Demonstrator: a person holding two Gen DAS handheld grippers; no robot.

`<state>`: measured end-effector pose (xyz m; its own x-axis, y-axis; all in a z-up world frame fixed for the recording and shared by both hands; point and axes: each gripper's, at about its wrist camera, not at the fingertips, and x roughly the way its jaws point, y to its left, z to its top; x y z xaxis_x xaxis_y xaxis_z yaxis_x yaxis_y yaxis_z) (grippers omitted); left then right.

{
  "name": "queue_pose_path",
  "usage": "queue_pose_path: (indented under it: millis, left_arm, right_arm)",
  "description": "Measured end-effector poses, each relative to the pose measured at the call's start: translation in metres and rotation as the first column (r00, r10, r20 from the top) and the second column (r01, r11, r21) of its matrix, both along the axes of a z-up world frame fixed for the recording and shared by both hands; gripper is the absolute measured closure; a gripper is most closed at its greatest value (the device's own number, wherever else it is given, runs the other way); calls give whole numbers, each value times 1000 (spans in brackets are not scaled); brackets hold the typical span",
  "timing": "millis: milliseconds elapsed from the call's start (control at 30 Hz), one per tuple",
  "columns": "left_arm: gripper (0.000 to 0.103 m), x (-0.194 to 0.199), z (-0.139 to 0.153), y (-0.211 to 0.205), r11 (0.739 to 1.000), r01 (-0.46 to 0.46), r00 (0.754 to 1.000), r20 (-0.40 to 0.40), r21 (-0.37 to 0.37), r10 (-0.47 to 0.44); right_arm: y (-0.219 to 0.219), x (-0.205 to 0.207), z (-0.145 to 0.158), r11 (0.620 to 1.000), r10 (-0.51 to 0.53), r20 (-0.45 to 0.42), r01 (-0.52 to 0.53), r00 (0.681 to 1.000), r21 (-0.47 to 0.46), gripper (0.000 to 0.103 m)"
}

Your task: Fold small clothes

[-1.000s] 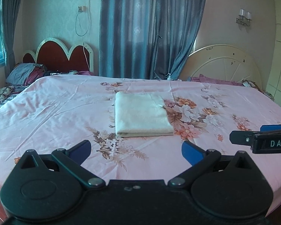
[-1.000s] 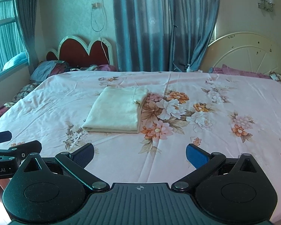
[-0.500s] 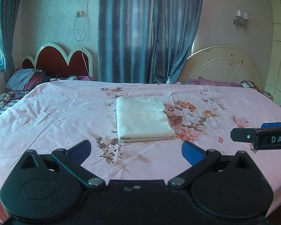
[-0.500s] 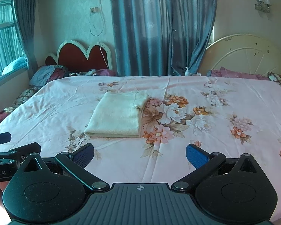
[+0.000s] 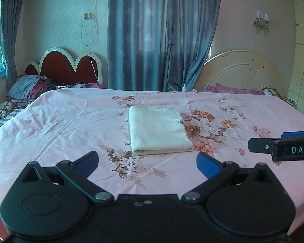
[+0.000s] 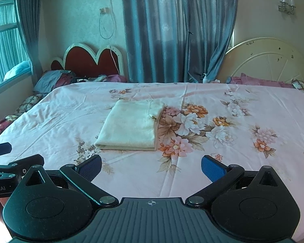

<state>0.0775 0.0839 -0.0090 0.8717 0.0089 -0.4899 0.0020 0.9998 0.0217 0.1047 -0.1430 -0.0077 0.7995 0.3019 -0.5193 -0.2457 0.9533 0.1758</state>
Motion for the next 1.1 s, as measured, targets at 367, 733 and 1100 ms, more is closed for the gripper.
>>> queue_pose_path:
  millis: [367, 733, 1100]
  left_arm:
    - [0, 0, 0, 0, 1000, 0, 1000, 2, 2, 0]
    - [0, 1, -1, 0, 1000, 3, 1000, 1, -5, -3]
    - [1, 2, -2, 0, 1000, 13, 1000, 2, -6, -13]
  right_arm:
    - [-1, 1, -1, 1000, 1, -4, -1, 1000, 8, 0]
    - [-2, 2, -3, 1000, 3, -8, -2, 1000, 15, 0]
    - [-2, 2, -3, 1000, 2, -8, -2, 1000, 15, 0]
